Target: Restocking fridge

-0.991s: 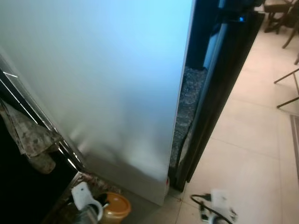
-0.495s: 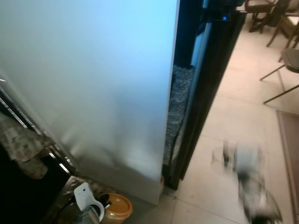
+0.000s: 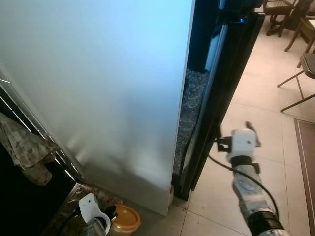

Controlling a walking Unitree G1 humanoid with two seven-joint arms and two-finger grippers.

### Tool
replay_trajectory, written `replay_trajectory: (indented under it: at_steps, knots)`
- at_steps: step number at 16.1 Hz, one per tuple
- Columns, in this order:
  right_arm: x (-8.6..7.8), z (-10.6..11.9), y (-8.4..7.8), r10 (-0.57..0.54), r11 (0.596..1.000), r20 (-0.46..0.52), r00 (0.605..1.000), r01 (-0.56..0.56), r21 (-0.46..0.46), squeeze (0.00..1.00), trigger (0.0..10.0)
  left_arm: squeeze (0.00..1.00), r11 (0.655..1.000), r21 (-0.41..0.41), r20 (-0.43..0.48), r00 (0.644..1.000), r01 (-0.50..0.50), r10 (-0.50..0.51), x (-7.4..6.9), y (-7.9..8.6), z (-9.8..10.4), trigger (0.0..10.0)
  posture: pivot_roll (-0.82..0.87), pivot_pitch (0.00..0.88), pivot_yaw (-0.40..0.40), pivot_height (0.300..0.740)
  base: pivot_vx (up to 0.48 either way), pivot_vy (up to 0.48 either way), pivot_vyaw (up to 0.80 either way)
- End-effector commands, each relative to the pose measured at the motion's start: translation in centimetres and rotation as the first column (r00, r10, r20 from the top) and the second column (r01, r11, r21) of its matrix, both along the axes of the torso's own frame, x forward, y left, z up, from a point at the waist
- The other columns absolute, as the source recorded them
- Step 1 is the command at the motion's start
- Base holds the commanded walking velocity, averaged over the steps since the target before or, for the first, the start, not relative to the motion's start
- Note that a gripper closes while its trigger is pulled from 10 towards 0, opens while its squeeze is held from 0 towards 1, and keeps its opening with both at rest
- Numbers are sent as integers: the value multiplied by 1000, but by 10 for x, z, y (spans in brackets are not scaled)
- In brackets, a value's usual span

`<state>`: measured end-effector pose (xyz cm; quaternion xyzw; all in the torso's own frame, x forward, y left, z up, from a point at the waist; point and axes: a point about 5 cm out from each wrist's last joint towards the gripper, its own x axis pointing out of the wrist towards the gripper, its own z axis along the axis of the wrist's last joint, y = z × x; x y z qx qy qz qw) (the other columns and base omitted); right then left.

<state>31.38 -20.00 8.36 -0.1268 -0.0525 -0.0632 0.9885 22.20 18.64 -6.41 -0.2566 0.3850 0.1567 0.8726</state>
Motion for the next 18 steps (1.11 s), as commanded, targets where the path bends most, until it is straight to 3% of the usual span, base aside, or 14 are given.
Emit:
replay_trajectory:
  at_steps: [1,2,3,4,6,7,9,10,12,18]
  knots:
    - [-1,-2,0,6,1000,-20,1000,-5,17,0,10000,0,1000,14,-23,1000,9,-8,-7,2,-4,10000,-133,0,44,740,0,0,0]
    - [-1,-3,1,22,999,-30,999,-20,51,0,10000,0,1000,14,-23,1000,9,-9,-7,2,-4,10000,-128,0,43,740,0,0,0]
    - [1,-2,6,96,990,-43,994,-91,106,286,10000,0,1000,13,-23,1000,9,-9,-7,1,-4,10000,-133,0,44,740,0,0,0]
    - [1,-3,9,148,982,-62,987,-139,131,345,10000,0,1000,13,-24,1000,10,-10,-7,1,-4,10000,-133,0,44,740,0,0,0]
    - [2,-1,8,181,972,-69,981,-168,166,373,10000,0,1000,13,-25,1000,11,-11,-7,1,-4,10000,-133,0,44,740,0,0,0]
    - [3,2,8,212,956,-55,976,-195,218,1000,10000,0,1000,13,-23,1000,12,-12,-7,1,-4,10000,-133,0,46,740,0,0,0]
    - [5,6,7,224,960,-49,973,-212,182,1000,10000,0,1000,14,-22,1000,13,-12,-6,1,-4,10000,-135,0,48,740,0,0,0]
    - [8,9,3,191,968,-44,981,-181,173,0,10000,0,1000,16,-22,1000,15,-15,-6,1,-3,10000,-133,0,48,740,0,0,0]
    - [12,11,-1,161,971,-46,986,-150,185,0,10000,0,1000,16,-21,1000,16,-16,-5,1,-3,10000,-128,0,47,740,0,0,0]
    - [29,22,-4,227,957,-76,971,-208,202,0,10000,0,1000,16,-18,1000,12,-12,-3,0,-2,10000,-115,12,49,740,0,0,0]
